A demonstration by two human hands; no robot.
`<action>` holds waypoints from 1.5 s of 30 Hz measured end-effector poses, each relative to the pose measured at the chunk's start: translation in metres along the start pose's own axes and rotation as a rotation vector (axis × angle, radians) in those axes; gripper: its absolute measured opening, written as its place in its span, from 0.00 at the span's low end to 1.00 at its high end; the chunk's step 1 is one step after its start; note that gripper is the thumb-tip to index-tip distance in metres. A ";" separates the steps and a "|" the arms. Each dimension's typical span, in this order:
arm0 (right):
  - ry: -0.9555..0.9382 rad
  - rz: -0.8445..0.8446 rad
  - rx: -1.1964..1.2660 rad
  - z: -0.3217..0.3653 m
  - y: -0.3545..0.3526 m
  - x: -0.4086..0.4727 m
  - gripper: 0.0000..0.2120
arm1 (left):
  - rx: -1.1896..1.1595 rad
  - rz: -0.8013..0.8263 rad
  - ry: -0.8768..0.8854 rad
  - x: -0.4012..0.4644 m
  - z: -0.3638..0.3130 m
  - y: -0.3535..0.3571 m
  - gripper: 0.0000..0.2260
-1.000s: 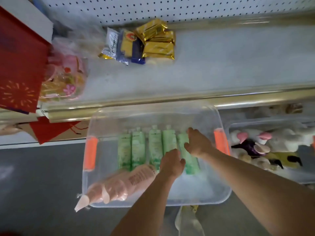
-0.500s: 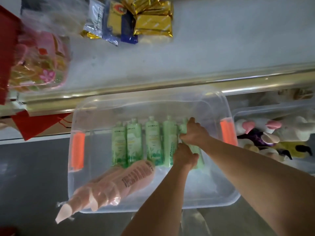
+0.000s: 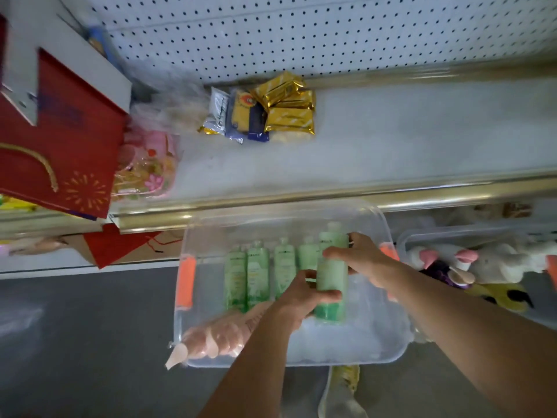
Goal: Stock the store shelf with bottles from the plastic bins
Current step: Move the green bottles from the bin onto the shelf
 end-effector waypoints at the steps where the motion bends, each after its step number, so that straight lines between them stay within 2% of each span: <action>1: -0.023 0.016 0.029 0.007 -0.004 -0.007 0.13 | -0.011 0.044 0.001 -0.011 -0.006 -0.003 0.27; 6: -0.135 0.101 0.099 0.050 -0.018 -0.041 0.06 | 0.049 0.162 0.039 -0.064 -0.040 -0.011 0.22; 9: -0.154 0.143 0.182 0.076 -0.025 -0.063 0.04 | 0.122 0.113 0.165 -0.093 -0.058 -0.011 0.25; 11: -0.189 0.197 0.251 0.095 -0.030 -0.080 0.05 | 0.066 0.049 0.248 -0.112 -0.068 -0.012 0.28; 16: -0.343 0.232 0.089 0.143 -0.046 -0.129 0.08 | 0.051 -0.060 0.439 -0.166 -0.094 -0.006 0.29; 19: -0.419 0.196 0.067 0.170 -0.057 -0.157 0.12 | 0.076 -0.091 0.540 -0.195 -0.111 0.000 0.27; 22: -0.511 0.132 0.037 0.192 -0.071 -0.184 0.12 | 0.099 -0.107 0.653 -0.220 -0.127 0.004 0.26; 31: -0.895 -0.126 -0.171 0.263 -0.116 -0.270 0.24 | 0.109 -0.160 0.955 -0.292 -0.183 0.031 0.28; 34: -1.000 -0.168 -0.182 0.283 -0.131 -0.291 0.24 | 0.119 -0.182 1.036 -0.312 -0.201 0.039 0.26; 41: -1.101 -0.252 -0.220 0.315 -0.156 -0.322 0.24 | 0.169 -0.202 1.135 -0.340 -0.238 0.049 0.25; 45: -1.157 -0.328 -0.237 0.341 -0.169 -0.339 0.26 | 0.266 -0.213 1.257 -0.356 -0.268 0.052 0.28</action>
Point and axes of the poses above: each hand's wrist, its own x-axis towards the middle knuckle, its own y-axis out of the palm, z = x × y, the point moved 1 cm from there along x, towards the middle knuckle, and after that the axes turned 10 degrees about -x, right-handed, at the moved point
